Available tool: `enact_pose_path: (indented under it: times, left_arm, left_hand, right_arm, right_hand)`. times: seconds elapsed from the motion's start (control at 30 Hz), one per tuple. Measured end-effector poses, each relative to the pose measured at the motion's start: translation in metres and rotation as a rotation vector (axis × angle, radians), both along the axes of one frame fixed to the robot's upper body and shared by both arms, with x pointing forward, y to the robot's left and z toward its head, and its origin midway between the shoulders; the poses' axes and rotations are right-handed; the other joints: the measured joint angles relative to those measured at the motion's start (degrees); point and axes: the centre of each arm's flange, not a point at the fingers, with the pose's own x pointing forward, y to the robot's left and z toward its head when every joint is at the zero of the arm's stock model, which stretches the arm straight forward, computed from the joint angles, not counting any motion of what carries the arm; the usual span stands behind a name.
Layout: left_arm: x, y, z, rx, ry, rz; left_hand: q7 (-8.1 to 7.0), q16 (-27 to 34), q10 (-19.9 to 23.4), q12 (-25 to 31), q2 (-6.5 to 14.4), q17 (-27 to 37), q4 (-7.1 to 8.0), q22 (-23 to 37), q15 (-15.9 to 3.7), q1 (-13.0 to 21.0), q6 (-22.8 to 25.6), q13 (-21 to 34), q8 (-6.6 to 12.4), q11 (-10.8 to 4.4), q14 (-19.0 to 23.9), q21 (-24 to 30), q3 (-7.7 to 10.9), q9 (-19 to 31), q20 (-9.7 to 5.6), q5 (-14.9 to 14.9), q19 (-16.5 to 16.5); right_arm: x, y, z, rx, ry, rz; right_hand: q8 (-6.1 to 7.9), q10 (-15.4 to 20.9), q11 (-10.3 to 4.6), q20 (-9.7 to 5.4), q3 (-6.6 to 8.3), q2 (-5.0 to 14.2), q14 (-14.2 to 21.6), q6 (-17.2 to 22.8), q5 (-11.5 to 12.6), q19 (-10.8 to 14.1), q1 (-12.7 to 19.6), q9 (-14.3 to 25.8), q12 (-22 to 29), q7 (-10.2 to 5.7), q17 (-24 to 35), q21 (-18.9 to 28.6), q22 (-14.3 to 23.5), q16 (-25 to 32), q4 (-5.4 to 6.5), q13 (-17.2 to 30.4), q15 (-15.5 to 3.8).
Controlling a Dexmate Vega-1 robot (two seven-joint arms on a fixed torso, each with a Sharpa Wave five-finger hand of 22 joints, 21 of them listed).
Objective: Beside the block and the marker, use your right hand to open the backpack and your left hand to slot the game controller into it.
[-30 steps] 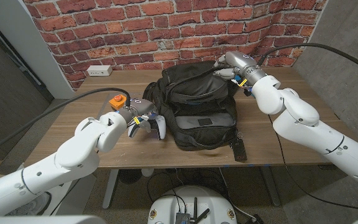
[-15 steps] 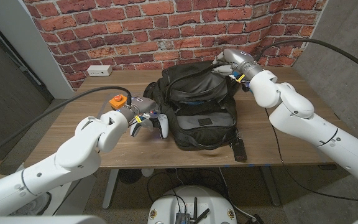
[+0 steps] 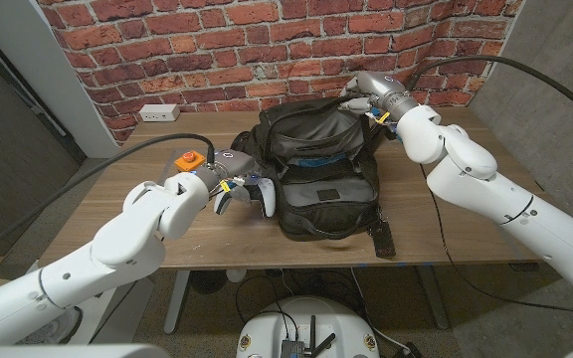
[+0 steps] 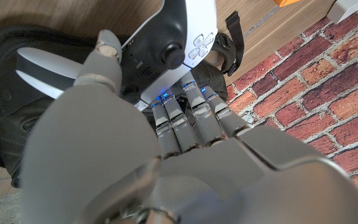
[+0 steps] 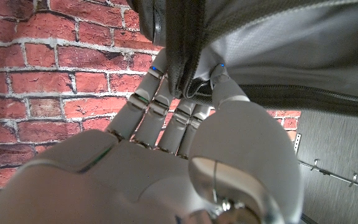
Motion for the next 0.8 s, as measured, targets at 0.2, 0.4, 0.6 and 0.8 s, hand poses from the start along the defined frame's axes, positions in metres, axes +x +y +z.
enact_pose_path:
  times: [0.2, 0.4, 0.6, 0.8]
  left_arm:
    - [-0.001, -0.003, 0.003, 0.002, -0.001, -0.01]
    - [-0.002, -0.005, 0.006, 0.006, 0.0, -0.019]
    - [-0.002, -0.009, 0.008, 0.011, 0.003, -0.029]
    - [-0.003, -0.014, 0.009, 0.017, 0.003, -0.036]
  left_hand:
    - [0.0, -0.1, 0.0, -0.2, 0.0, 0.0, 0.0, 0.0, 0.0, 0.0, 0.0, 0.0, 0.1, -0.01, 0.0, 0.0, 0.0, 0.0, 0.0, 0.1, 0.0]
    - [0.0, -0.1, 0.0, -0.2, 0.0, 0.0, 0.0, 0.0, 0.0, 0.0, 0.0, 0.0, 0.11, -0.01, 0.0, 0.0, 0.0, 0.0, 0.0, 0.1, 0.0]
    - [0.0, -0.1, 0.0, -0.1, 0.0, 0.0, 0.0, 0.0, 0.0, 0.0, 0.0, 0.0, 0.12, -0.02, 0.0, 0.0, 0.0, 0.0, 0.0, 0.1, 0.0]
    - [0.0, -0.2, 0.0, -0.1, 0.0, 0.0, 0.0, 0.0, 0.0, 0.0, 0.0, 0.0, 0.12, -0.04, 0.0, 0.0, 0.0, 0.0, -0.21, 0.1, 0.2]
  right_arm:
    - [0.002, -0.001, 0.005, 0.012, 0.0, -0.002]
    - [0.004, -0.003, 0.01, 0.027, -0.005, -0.004]
    - [0.005, -0.005, 0.013, 0.039, -0.01, -0.004]
    - [0.006, -0.006, 0.016, 0.051, -0.016, -0.005]
  right_hand:
    - [0.0, 0.0, 0.0, 0.0, -0.01, -0.23, 0.2, -0.1, 0.0, 0.0, 0.2, 0.0, 0.0, 0.05, 0.3, 0.0, 0.0, 0.0, -0.01, 0.1, -0.23]
    - [-0.01, -0.1, 0.09, 0.0, -0.01, -0.27, 0.5, -0.1, 0.0, 0.0, 0.3, 0.1, 0.0, 0.11, 0.3, 0.4, 0.0, 0.0, -0.01, 0.2, -0.11]
    - [-0.07, -0.1, 0.14, 0.0, 0.03, -0.13, 0.5, -0.2, -0.1, 0.0, 0.4, 0.4, -0.1, 0.17, 0.3, 0.6, 0.0, 0.0, 0.04, 0.4, -0.11]
    - [-0.14, 0.1, 0.32, 0.0, 0.07, -0.12, 0.5, 0.2, -0.2, 0.0, 0.4, 0.4, -0.2, 0.33, 0.5, 0.8, 0.3, 0.0, 0.08, 0.5, -0.11]
